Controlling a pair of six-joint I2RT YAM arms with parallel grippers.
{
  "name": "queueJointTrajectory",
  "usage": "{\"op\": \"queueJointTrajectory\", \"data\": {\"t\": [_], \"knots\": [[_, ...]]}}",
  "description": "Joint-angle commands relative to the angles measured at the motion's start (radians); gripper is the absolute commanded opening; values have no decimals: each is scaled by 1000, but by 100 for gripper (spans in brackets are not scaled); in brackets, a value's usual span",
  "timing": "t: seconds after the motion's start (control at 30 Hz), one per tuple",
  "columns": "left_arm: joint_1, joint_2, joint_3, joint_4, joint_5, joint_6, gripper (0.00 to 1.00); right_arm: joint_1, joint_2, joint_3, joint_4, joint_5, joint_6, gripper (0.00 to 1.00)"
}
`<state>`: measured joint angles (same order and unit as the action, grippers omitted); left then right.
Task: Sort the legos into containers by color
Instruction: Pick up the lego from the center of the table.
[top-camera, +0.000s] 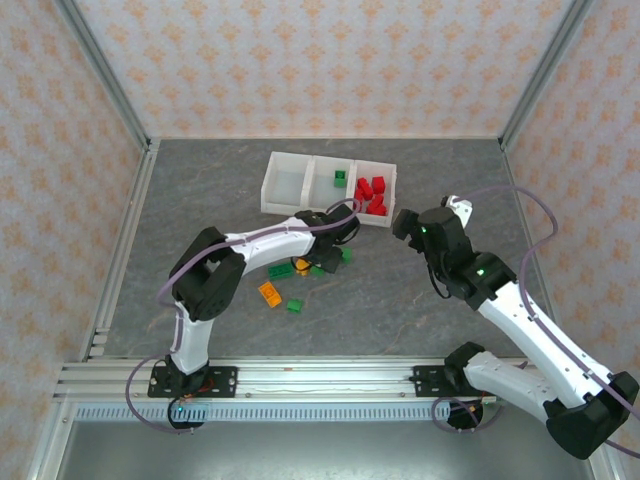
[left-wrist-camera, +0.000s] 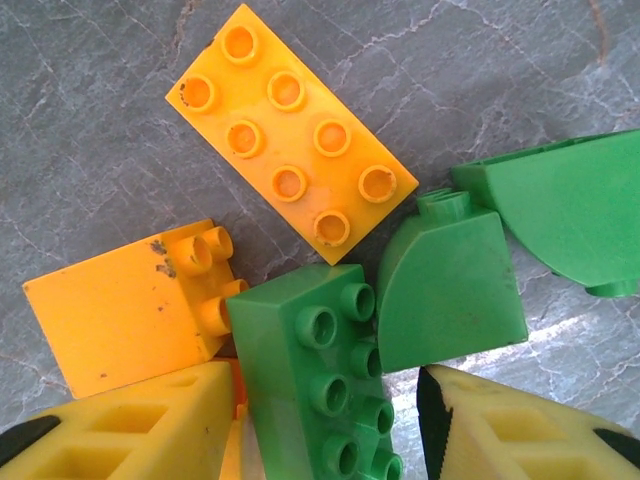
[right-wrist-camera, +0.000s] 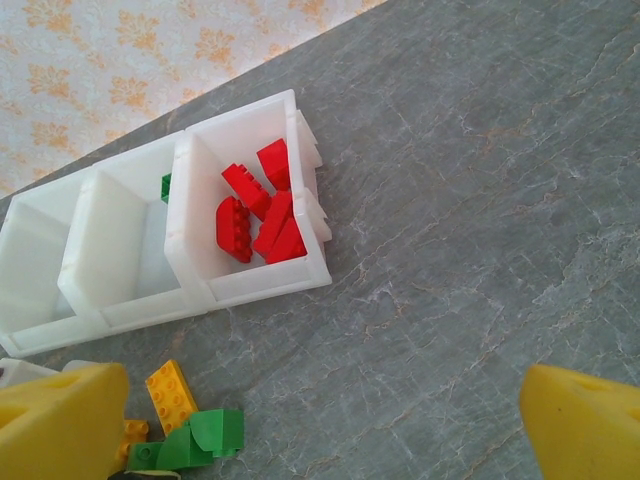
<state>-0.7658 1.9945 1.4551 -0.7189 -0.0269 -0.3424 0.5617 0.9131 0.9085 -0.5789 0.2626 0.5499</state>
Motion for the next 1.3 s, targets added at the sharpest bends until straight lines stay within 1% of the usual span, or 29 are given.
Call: {"op": "queueJointTrajectory", "data": {"t": [0.0, 0.2, 0.37, 0.5, 0.63, 0.9, 0.93, 1.07, 1.2, 1.27], "knots": [[-12, 47, 51, -34, 21, -14, 54, -5, -13, -13, -15, 28, 0, 100], [-47, 60, 88, -36, 26, -20, 54, -5, -25, -14, -25, 39, -2, 100], [-47, 30, 67, -28, 3, -30, 54, -5, -23, -13, -20, 43, -11, 100], [-44, 47, 55, -37, -19, -30, 55, -4, -11, -10, -11, 37, -13, 100], [-39, 70, 40, -36, -4, -35, 57, -5, 0, 0, -13, 37, -19, 100], [-39, 93, 19, -17, 22, -46, 58, -5, -1, 9, -19, 46, -25, 100], [-38, 101, 20, -20, 22, -46, 57, -5, -1, 9, -21, 46, -25, 100], [-37, 106, 9, -16, 21, -51, 49, -5, -2, 9, -22, 44, -20, 100], [-38, 81, -6, 7, 39, -48, 46, -5, -5, 9, -24, 51, -17, 100], [-36, 74, -4, 3, 32, -49, 41, -5, -6, 9, -24, 55, -16, 100]]}}
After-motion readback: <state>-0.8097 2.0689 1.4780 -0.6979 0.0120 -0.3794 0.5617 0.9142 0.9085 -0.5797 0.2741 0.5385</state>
